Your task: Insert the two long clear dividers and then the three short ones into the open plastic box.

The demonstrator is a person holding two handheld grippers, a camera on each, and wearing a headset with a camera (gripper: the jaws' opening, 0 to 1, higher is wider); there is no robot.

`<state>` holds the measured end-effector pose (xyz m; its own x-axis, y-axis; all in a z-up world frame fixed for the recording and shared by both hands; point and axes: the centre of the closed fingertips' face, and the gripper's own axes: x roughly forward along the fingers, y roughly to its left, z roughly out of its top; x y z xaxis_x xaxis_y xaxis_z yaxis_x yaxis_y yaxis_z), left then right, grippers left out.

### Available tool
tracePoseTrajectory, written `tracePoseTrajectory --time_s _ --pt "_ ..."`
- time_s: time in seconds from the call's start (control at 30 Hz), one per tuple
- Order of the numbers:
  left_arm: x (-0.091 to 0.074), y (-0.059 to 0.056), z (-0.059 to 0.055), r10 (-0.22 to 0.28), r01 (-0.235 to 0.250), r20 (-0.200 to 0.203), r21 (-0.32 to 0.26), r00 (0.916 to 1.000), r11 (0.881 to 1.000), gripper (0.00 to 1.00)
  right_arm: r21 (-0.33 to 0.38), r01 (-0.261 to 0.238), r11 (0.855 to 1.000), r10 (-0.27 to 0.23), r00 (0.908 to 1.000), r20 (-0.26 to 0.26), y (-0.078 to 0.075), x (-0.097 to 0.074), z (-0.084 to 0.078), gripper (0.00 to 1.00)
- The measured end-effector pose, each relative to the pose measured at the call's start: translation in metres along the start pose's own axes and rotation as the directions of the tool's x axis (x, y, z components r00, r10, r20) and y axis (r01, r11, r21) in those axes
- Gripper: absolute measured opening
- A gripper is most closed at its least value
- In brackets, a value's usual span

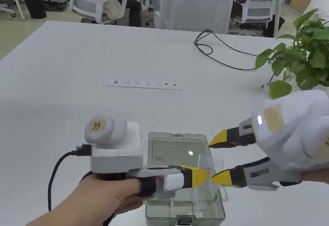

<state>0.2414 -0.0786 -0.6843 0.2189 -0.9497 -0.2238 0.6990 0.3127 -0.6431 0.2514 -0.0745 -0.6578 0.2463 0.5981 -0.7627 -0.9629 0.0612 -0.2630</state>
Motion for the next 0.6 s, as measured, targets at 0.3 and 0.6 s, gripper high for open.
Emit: tracePoseTrajectory --time_s 0.3,0.6 --pt "-0.004 -0.018 -0.006 -0.061 0.076 -0.056 0.337 0.9966 0.938 0.0 0.128 -0.201 0.971 0.19 0.9772 0.095 0.012 -0.015 0.006 0.24" --pt "-0.008 -0.036 -0.01 -0.129 0.158 -0.093 0.483 0.9873 0.861 0.0 0.123 -0.355 0.927 0.344 0.9336 0.1 0.038 -0.017 0.01 0.16"
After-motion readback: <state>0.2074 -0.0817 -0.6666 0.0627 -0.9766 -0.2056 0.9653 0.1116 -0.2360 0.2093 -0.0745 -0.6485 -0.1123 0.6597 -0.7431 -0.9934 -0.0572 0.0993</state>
